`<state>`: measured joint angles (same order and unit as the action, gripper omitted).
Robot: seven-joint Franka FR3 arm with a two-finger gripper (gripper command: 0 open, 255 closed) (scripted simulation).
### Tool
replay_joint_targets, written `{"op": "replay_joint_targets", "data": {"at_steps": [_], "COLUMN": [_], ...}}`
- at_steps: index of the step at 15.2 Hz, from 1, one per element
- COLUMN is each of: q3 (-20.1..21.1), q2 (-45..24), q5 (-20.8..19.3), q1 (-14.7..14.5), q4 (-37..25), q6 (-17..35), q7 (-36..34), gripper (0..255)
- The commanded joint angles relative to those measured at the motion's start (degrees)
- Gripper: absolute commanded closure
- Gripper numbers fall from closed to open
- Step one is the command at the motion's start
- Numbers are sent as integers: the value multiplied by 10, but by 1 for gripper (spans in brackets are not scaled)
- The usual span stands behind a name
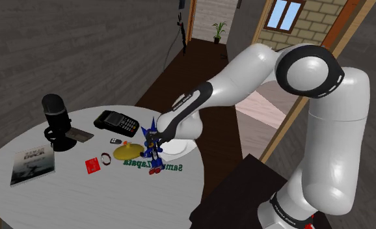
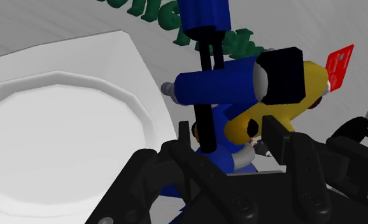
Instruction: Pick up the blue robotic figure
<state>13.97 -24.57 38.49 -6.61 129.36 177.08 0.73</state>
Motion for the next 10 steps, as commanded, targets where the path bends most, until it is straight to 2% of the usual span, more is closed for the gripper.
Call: {"op": "replay_joint_targets", "data": {"at_steps": [1,8,10], "q3": [-13,-57,-58], "q2": [17,72,73], "q5": [-6,-43,-44], "q1": [-11,-46,-47], "q4": [5,16,16], "q6": [-12,-58,-59], "q7": [-11,-58,-59], "gripper": [255,255,255]}}
